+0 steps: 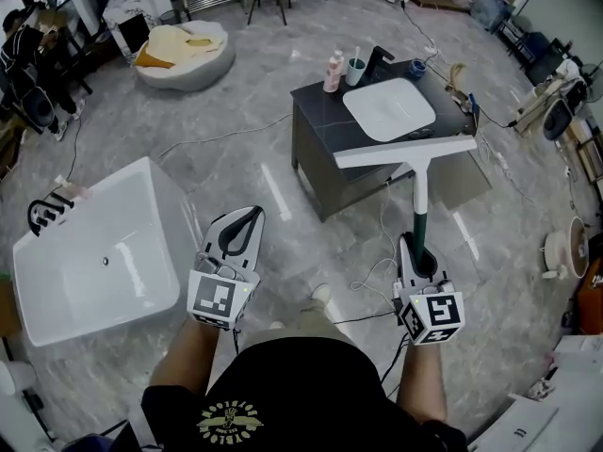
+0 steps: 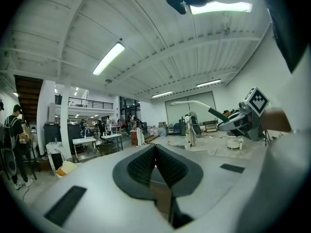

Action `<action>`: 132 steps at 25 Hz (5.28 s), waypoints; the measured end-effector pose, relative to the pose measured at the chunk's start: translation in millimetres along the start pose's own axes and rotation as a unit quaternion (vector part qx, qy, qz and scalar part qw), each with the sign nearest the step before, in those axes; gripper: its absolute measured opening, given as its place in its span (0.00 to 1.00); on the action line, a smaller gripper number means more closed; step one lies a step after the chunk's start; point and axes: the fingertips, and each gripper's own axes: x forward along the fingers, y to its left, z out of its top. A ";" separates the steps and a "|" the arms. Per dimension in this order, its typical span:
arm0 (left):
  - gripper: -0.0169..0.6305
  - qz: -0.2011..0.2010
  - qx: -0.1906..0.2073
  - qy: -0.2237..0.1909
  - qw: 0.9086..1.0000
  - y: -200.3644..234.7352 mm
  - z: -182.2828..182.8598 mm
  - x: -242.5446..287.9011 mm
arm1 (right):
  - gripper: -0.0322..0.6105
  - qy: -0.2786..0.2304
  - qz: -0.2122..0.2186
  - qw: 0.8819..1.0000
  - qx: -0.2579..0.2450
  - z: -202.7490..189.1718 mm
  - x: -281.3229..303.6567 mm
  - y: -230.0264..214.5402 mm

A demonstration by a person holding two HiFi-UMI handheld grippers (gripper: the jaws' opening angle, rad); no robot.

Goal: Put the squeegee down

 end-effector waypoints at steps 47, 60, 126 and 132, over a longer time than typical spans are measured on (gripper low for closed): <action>0.06 0.033 0.021 0.009 0.999 -39.0 47.1 161.0 | 0.13 -0.043 0.059 0.997 0.014 39.0 85.7 -157.0; 0.06 0.015 0.013 0.009 1.000 -32.0 39.8 172.7 | 0.13 -0.035 0.054 0.998 0.002 40.1 98.4 -153.5; 0.06 -0.057 0.004 0.003 0.998 174.7 7.1 363.5 | 0.13 0.055 -0.012 0.998 -0.005 49.3 379.7 -168.7; 0.06 -0.044 0.004 0.014 0.999 183.9 3.0 381.4 | 0.13 0.084 -0.002 0.996 0.000 22.2 405.1 -184.0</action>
